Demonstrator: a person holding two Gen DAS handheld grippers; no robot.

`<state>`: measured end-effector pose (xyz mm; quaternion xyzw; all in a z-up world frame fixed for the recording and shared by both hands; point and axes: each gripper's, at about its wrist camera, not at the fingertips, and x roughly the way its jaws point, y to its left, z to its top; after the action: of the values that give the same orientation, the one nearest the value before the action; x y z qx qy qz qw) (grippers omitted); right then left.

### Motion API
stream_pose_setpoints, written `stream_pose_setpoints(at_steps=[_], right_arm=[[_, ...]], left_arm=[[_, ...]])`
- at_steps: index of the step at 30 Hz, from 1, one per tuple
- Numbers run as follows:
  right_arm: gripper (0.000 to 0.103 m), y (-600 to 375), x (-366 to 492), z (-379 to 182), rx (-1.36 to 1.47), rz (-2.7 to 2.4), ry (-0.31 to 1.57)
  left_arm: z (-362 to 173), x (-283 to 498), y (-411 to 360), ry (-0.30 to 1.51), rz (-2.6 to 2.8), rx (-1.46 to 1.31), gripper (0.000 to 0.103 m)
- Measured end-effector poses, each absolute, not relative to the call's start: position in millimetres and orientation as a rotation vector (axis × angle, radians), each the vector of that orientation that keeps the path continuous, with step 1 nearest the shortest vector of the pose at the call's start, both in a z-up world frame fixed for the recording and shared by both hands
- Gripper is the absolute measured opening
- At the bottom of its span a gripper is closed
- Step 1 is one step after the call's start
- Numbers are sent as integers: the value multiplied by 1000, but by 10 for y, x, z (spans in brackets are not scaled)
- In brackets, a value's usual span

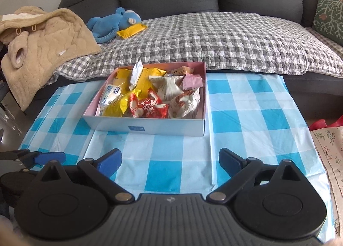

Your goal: Organize snacks

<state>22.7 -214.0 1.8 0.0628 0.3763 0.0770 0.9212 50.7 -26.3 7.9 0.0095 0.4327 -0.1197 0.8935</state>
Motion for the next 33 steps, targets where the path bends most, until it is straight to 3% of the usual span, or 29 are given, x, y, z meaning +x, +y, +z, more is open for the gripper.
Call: stream_pose_setpoints(at_steps=[5,13,33], right_arm=[[98,-2099,126,3,119,153,814],[101,-1984,25,13,-23,146,776],[102,-1977,63,14,4,127,784]], left_arm=[[57,434,-169,913,-237,7,98],[87,392,-163,924,-187,42,99],[142,357,-170,926,-97,61,99]])
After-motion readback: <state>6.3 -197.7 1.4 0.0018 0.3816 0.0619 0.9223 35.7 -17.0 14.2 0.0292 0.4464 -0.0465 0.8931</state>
